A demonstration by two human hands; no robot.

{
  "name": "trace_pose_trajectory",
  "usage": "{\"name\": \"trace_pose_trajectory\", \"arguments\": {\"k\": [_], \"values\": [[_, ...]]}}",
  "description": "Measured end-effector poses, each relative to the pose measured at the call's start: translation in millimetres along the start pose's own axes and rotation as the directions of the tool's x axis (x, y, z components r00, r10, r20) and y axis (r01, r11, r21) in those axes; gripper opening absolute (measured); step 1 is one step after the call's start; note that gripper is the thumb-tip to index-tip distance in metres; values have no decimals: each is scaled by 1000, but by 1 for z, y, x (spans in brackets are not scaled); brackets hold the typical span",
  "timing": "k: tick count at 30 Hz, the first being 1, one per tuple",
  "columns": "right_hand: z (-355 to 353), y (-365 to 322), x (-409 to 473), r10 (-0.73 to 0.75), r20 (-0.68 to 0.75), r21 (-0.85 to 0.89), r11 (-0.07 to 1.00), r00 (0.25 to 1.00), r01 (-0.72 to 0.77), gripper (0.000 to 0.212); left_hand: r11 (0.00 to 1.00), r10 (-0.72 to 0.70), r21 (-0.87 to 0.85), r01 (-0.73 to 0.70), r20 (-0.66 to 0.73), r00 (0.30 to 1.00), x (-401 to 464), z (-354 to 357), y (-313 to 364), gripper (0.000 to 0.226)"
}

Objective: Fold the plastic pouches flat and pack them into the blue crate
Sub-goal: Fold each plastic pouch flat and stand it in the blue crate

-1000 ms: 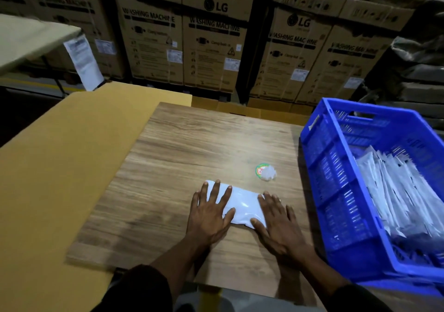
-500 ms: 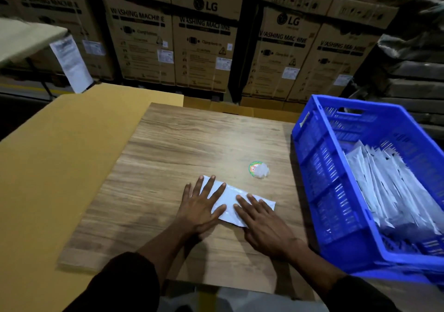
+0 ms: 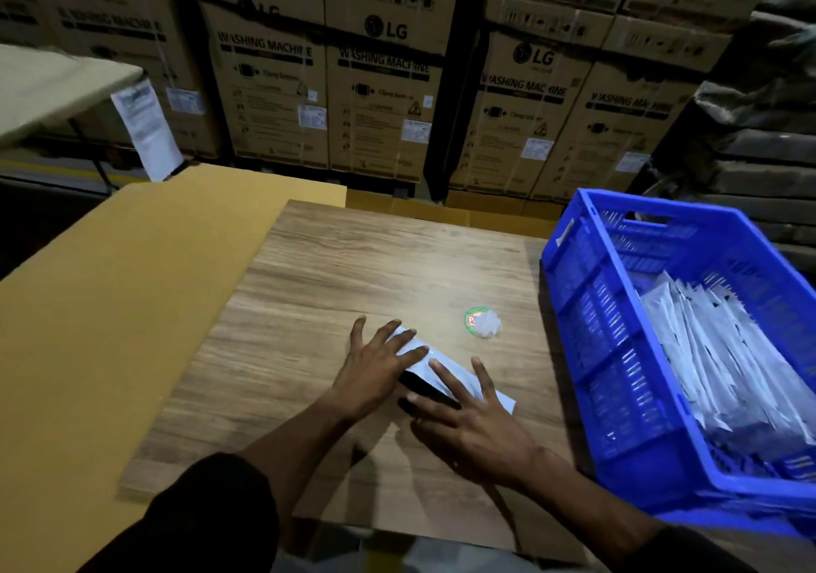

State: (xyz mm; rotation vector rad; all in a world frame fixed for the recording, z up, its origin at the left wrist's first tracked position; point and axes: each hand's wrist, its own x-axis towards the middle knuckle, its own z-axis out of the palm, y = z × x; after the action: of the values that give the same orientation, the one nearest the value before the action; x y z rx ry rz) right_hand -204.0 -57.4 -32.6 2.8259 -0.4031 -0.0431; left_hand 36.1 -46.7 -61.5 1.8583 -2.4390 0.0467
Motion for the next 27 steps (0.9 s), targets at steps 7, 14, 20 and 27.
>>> {"name": "trace_pose_trajectory", "arguments": {"k": [7, 14, 20, 27], "values": [[-19, 33, 20, 105, 79, 119, 986, 991, -114, 29, 982, -164, -107, 158, -50, 985, 4, -7, -4, 77], [-28, 65, 11, 275, 221, 280, 901, 936, -331, 38, 869, -439, -278, 410, -48, 897, -32, 29, 21, 79], [-20, 77, -6, 398, 129, 372, 830, 908, -416, 48, 927, -355, -125, 353, 12, 935, -25, 42, 26, 68], [-62, 116, -34, 520, -178, 529, 766, 836, -364, 38, 974, -189, -163, 159, -189, 964, 57, -23, 62, 64]]}}
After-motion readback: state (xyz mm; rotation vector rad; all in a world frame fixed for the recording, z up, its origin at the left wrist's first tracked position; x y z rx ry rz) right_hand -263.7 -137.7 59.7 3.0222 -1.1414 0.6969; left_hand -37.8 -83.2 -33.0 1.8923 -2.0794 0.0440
